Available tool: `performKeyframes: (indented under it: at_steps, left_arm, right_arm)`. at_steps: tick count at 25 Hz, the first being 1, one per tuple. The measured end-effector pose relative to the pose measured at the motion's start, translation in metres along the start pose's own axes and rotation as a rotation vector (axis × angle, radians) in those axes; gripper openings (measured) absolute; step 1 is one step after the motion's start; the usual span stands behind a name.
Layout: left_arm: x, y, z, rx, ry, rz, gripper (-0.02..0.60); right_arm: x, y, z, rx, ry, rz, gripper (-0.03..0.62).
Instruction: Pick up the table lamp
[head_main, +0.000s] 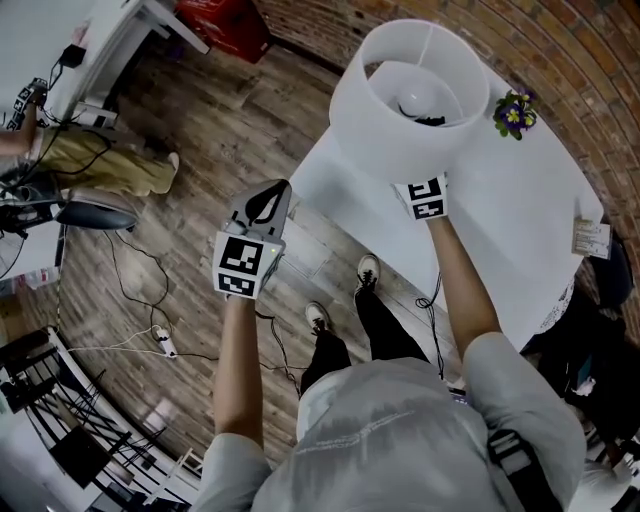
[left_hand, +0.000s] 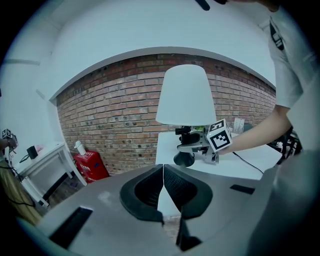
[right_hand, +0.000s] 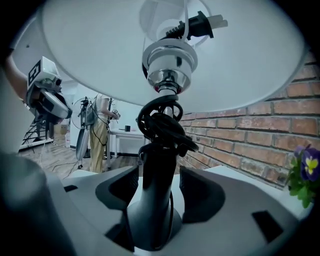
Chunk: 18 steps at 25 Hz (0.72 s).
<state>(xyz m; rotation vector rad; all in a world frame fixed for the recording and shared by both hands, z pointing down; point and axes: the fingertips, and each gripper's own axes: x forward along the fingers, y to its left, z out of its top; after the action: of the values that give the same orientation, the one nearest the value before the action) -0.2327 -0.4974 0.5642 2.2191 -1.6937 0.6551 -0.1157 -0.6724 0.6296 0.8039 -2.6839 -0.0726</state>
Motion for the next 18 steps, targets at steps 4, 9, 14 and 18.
performKeyframes:
  at_steps: [4,9,14,18]
  left_arm:
    - [-0.002,0.004,-0.003,-0.018,-0.004,0.014,0.013]
    - [-0.009,0.006,-0.011,-0.030,0.002,0.021,0.014]
    - [-0.011,0.005,-0.014,-0.038,-0.001,0.022,0.014]
    - [-0.015,0.010,-0.013,-0.045,-0.008,0.024,0.014]
  right_arm:
    - [0.008,-0.001,0.002,-0.004,-0.015,-0.009,0.235]
    - [0.011,0.000,0.012,-0.006,-0.046,-0.034,0.138]
    - [0.010,-0.001,0.011,0.035,-0.036,-0.041,0.124]
    - [0.010,0.000,0.011,0.035,-0.002,-0.032,0.121]
